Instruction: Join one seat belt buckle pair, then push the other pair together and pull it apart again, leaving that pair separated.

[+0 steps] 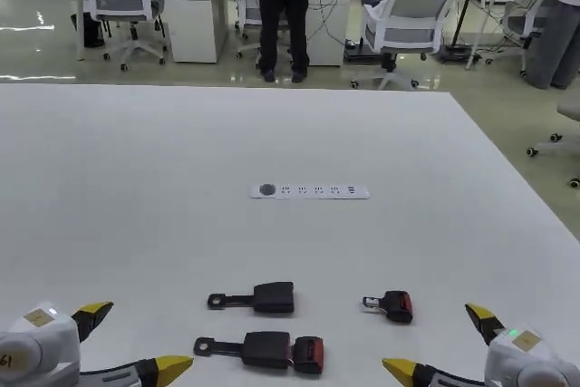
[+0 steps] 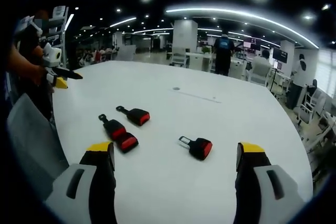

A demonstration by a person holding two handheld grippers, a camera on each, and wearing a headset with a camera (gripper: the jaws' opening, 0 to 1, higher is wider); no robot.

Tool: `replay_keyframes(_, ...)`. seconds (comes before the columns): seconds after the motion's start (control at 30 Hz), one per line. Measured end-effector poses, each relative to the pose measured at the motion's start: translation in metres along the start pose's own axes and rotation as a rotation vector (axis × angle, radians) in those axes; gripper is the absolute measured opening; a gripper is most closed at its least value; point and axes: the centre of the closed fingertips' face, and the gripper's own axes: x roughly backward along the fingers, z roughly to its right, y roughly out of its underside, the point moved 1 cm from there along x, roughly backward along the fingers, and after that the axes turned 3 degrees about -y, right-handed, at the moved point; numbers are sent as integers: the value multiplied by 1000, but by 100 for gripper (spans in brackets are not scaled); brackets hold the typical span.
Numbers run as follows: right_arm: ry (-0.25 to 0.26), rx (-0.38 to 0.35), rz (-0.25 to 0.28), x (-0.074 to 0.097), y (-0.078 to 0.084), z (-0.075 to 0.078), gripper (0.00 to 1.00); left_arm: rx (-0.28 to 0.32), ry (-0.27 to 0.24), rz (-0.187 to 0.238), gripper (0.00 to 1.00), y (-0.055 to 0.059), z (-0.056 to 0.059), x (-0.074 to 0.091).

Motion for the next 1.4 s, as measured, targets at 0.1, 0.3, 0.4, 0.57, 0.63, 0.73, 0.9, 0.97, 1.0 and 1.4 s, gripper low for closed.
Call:
replay_keyframes(0.1, 0, -9, 4, 3, 4, -3, 97, -23, 10, -17, 100, 4, 7, 6)
replay_keyframes(0.3, 18, -30, 6, 13, 6, -13, 98, -19, 12, -14, 100, 10, 9, 15)
replay_keyframes(0.4, 5, -17, 12, 15, 9, -18, 98, -39, 23, -17, 100, 17, 9, 17)
replay_keyframes(0.57, 6, -25, 1, 18, 11, -20, 99, -50, 51, -20, 100, 15, 21, 19)
replay_keyframes(0.63, 6, -18, 2, 18, 12, -20, 99, -39, 56, -2, 100, 11, 20, 18)
replay_keyframes(0.73, 3, -26, -10, 17, 15, -20, 100, -69, 66, -1, 100, 9, 20, 13)
replay_keyframes(0.9, -13, -9, -2, 14, 10, -20, 99, -70, 85, 10, 100, 0, 23, 10)
replay_keyframes(0.97, -27, -5, -3, 13, 9, -21, 100, -91, 101, 2, 100, 2, 24, 6)
replay_keyframes(1.0, -35, 2, -5, 13, 8, -22, 100, -93, 102, 2, 100, 2, 25, 6)
replay_keyframes(1.4, -72, 1, 1, 6, 8, -26, 100, -132, 133, 6, 98, -4, 32, 7)
